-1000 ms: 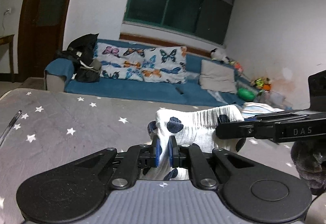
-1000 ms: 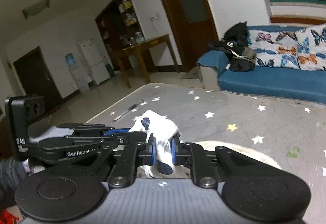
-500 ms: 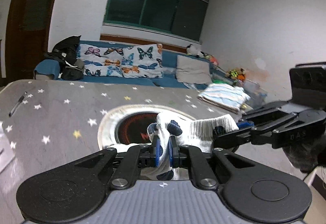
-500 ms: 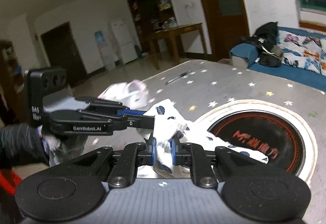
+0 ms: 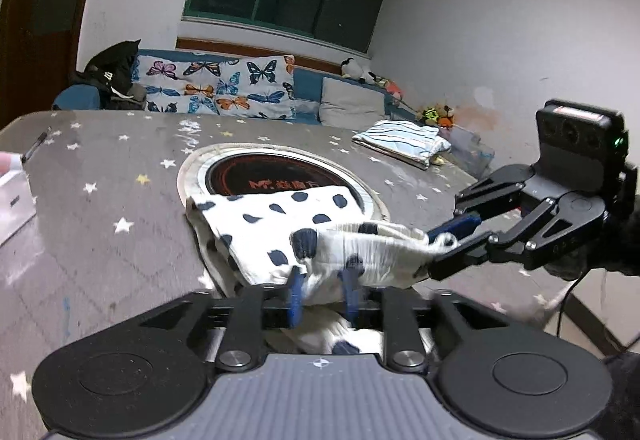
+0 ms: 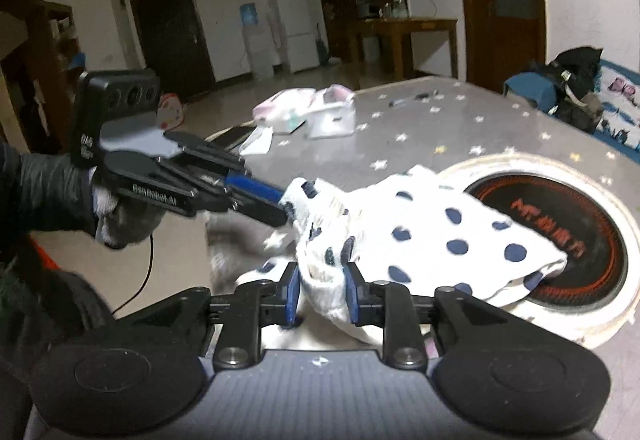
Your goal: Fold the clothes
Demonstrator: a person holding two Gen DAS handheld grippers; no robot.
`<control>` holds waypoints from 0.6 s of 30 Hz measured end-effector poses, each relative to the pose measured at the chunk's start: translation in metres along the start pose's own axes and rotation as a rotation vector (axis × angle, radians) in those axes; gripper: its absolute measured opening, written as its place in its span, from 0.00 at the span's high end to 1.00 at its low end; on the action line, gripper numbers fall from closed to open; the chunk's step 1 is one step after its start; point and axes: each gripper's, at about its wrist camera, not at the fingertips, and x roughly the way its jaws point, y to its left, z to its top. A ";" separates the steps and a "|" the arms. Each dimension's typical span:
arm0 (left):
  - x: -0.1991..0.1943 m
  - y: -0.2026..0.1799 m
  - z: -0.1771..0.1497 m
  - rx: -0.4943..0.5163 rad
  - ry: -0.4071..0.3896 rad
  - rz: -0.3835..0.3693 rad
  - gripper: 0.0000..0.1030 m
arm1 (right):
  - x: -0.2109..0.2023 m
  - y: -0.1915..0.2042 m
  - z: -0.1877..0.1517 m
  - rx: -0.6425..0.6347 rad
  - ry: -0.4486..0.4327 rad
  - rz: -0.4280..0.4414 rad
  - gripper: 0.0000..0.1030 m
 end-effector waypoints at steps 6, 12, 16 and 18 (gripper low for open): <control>-0.014 0.003 0.002 -0.012 -0.040 0.009 0.38 | -0.002 0.011 -0.010 -0.012 0.033 0.005 0.58; -0.014 0.005 0.008 -0.042 -0.085 0.032 0.32 | 0.002 0.009 -0.007 0.013 0.028 -0.034 0.54; -0.004 0.003 0.011 -0.063 -0.087 0.034 0.32 | 0.005 0.008 -0.005 0.029 0.025 -0.061 0.54; 0.003 0.001 0.011 -0.065 -0.082 0.031 0.32 | 0.007 0.008 -0.005 0.037 0.025 -0.070 0.54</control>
